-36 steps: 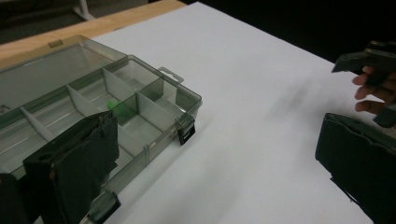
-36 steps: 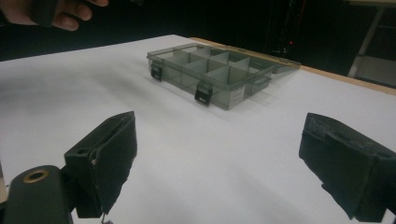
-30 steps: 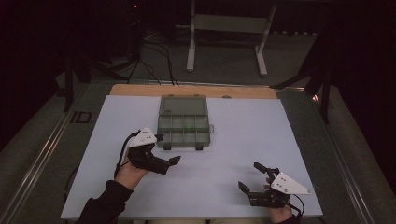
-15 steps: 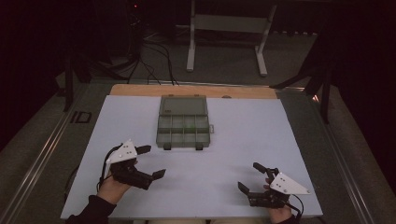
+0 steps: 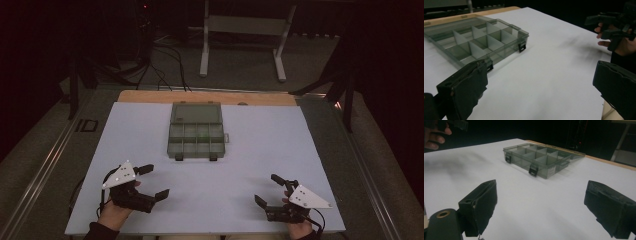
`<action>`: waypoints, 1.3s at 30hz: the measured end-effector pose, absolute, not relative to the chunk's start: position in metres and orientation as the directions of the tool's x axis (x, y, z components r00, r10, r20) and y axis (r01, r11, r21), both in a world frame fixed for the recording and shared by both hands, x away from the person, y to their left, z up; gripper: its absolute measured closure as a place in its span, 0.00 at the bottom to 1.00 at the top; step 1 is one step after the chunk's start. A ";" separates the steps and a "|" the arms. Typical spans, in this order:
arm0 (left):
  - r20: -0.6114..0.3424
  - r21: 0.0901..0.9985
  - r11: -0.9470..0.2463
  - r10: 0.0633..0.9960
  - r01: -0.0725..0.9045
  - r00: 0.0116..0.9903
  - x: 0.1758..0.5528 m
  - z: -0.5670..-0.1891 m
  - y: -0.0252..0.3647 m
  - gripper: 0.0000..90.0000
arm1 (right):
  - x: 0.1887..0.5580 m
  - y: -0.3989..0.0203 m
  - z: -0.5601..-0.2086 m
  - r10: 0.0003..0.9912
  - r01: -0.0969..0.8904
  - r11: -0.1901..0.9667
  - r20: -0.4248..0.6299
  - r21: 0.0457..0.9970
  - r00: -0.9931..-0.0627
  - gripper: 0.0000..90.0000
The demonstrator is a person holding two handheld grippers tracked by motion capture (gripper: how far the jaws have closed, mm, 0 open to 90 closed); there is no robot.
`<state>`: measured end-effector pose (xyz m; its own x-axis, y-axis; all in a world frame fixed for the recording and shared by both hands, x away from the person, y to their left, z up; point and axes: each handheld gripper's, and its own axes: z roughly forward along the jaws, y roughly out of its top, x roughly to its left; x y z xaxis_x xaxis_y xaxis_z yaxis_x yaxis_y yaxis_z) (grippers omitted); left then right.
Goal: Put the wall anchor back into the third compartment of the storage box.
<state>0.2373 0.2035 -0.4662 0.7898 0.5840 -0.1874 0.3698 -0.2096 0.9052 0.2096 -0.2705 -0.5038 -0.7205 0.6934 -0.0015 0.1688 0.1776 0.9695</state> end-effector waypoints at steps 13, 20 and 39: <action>-0.199 0.906 -0.165 0.648 0.391 0.735 0.228 -0.491 0.225 0.00 | 0.210 -0.270 -0.504 0.694 0.170 0.177 0.000 0.969 -0.720 0.13; -0.186 0.905 -0.161 0.682 0.394 0.707 0.224 -0.501 0.235 0.00 | 0.209 -0.270 -0.504 0.693 0.170 0.180 -0.002 0.969 -0.721 0.13; -0.149 0.922 -0.142 0.728 0.359 0.670 0.223 -0.509 0.239 0.00 | 0.210 -0.270 -0.505 0.693 0.176 0.185 -0.001 0.967 -0.721 0.13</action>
